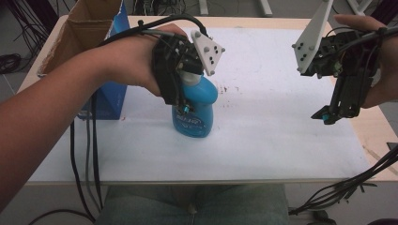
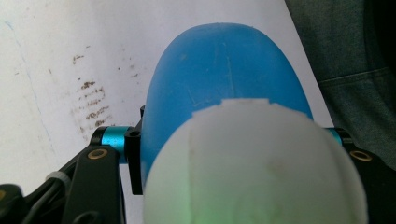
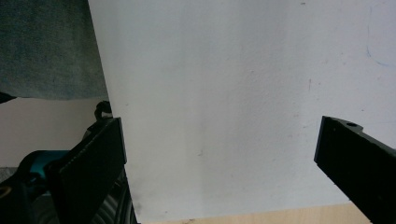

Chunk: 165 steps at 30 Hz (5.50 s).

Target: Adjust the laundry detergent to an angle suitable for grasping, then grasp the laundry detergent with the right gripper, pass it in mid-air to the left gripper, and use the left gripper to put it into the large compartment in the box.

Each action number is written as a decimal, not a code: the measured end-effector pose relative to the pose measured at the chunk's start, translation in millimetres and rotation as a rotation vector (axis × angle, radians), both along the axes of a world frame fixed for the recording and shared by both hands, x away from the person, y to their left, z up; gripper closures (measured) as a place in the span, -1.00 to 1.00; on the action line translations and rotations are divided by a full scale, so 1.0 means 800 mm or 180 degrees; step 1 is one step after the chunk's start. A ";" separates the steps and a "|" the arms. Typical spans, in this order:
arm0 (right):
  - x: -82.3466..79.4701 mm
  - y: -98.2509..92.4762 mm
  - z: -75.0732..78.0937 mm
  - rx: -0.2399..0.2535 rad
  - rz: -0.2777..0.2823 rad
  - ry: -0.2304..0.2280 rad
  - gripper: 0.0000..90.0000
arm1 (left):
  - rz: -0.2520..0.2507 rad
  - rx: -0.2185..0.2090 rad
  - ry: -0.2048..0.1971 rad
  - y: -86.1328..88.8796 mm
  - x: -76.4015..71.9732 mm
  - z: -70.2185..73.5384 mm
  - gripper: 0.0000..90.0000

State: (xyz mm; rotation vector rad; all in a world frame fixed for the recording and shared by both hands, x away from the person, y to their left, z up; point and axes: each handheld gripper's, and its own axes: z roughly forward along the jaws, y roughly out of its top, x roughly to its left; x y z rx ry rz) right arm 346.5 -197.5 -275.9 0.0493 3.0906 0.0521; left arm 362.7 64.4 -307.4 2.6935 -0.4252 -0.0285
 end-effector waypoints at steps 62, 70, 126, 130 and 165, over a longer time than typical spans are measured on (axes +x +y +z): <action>0.006 0.012 0.001 0.0003 0.0107 0.0005 -0.97 | 0.0608 0.0453 -0.0009 0.039 0.009 0.047 -0.71; 0.009 0.015 0.003 -0.0008 0.0113 0.0007 -0.97 | 0.0767 0.0642 -0.0033 0.057 0.011 0.062 -0.83; 0.050 0.026 0.019 -0.0008 0.0076 0.0090 -0.97 | 0.1131 0.1031 0.0013 0.088 0.014 0.099 -0.96; 0.062 0.036 0.018 0.0026 0.0108 0.0100 -0.97 | 0.1127 0.1020 0.0029 0.088 0.016 0.098 -0.96; 0.006 0.025 0.006 0.0803 -0.0071 0.0223 -0.97 | 0.1132 0.1077 0.0036 0.082 0.013 0.095 -0.96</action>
